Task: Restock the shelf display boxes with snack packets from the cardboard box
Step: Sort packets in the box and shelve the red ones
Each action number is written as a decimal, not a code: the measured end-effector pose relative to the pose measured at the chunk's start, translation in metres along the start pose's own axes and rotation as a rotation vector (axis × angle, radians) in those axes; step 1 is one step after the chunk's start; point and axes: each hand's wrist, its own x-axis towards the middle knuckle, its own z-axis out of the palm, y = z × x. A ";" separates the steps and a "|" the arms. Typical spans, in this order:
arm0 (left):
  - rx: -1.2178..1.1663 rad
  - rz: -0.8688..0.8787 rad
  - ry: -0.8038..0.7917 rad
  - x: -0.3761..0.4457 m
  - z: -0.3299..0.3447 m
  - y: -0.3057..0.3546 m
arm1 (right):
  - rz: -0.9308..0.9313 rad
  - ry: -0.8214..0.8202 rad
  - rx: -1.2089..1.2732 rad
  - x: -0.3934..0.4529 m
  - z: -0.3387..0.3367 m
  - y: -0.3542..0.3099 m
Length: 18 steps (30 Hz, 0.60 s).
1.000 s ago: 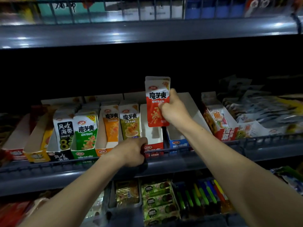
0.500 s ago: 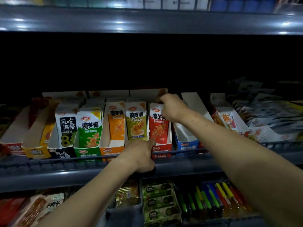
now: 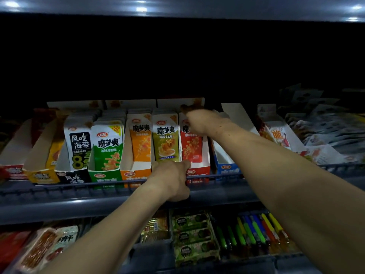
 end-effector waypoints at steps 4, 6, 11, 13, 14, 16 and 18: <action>-0.006 0.006 0.012 0.000 0.003 -0.001 | 0.027 0.029 0.031 0.009 0.004 0.002; -0.008 0.008 0.020 0.000 0.004 -0.002 | 0.020 0.018 -0.016 0.008 0.006 0.001; -0.019 0.018 0.022 0.000 0.001 -0.001 | 0.029 -0.003 -0.174 0.006 0.013 0.000; -0.014 0.022 0.019 0.000 0.000 -0.001 | 0.040 0.061 -0.253 0.008 0.012 -0.001; -0.013 0.024 0.021 0.000 0.001 -0.001 | 0.047 0.100 -0.278 0.008 0.012 -0.001; -0.007 0.028 0.023 -0.001 0.001 -0.001 | 0.046 0.181 -0.288 0.006 0.013 -0.002; -0.005 0.025 0.021 0.000 0.002 -0.002 | 0.037 0.244 -0.304 0.003 0.018 -0.002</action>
